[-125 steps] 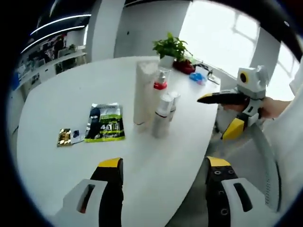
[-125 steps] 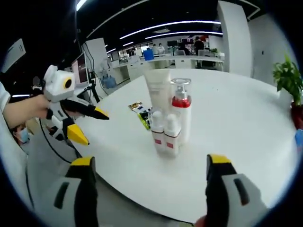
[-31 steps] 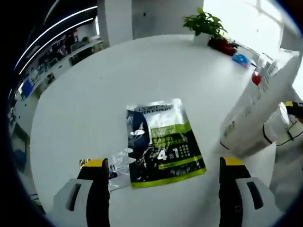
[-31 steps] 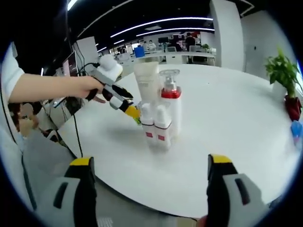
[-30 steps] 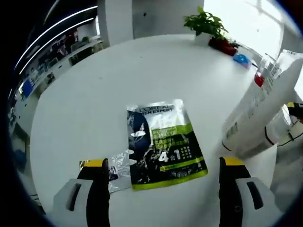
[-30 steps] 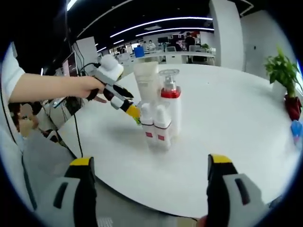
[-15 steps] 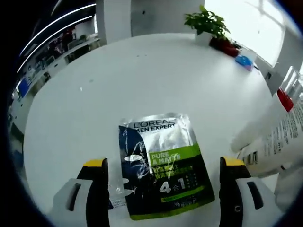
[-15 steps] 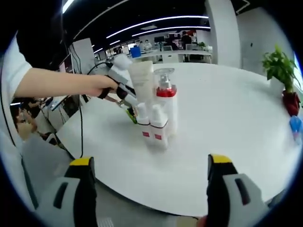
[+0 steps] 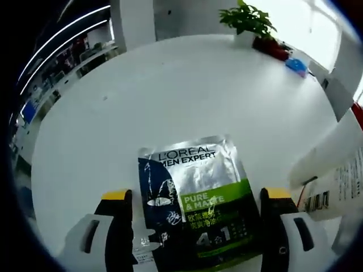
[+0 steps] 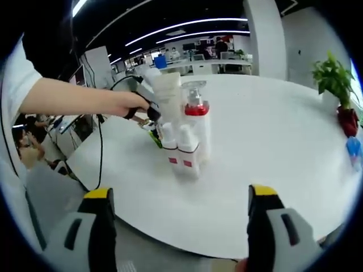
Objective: Arrange the skincare products in the storage area until every visible bottle or jar stands upright without overlapping.
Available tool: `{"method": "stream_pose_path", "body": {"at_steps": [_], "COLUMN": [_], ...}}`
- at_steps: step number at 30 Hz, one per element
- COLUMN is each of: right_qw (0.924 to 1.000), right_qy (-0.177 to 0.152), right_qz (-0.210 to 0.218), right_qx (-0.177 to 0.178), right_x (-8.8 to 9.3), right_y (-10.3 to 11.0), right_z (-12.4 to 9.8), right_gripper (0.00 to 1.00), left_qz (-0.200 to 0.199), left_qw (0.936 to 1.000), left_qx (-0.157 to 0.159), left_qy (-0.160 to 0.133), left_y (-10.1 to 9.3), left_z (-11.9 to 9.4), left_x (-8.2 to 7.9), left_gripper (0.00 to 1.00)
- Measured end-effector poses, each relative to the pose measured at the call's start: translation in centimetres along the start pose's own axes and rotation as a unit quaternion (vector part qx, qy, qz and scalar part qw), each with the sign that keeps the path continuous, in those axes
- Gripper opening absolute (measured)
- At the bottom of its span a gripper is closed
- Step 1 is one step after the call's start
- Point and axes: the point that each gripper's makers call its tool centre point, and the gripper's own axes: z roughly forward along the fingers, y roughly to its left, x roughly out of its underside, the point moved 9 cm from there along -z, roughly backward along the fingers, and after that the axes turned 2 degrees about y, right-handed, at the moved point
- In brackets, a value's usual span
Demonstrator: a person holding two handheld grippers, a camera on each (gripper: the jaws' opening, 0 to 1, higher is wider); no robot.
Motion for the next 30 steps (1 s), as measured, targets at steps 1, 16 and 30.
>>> {"method": "stream_pose_path", "body": {"at_steps": [1, 16, 30], "right_qw": [1.0, 1.0, 0.9999], "right_qy": [0.0, -0.001, -0.001], "right_qz": [0.0, -0.001, -0.004], "right_qx": [0.0, 0.005, 0.01], "right_x": [0.0, 0.0, -0.1], "right_y": [0.0, 0.0, -0.1], "right_z": [0.0, 0.0, 0.0], "right_gripper": [0.98, 0.99, 0.98], "left_qz": [0.001, -0.024, -0.073], "left_qw": [1.0, 0.9995, 0.9962], "left_qx": [0.001, -0.018, -0.043], "left_qy": [-0.002, -0.003, -0.019], "left_y": [0.0, 1.6, 2.9], "left_z": [0.0, -0.8, -1.3], "left_x": [0.0, -0.1, 0.7], "left_gripper": [0.91, 0.57, 0.22]}}
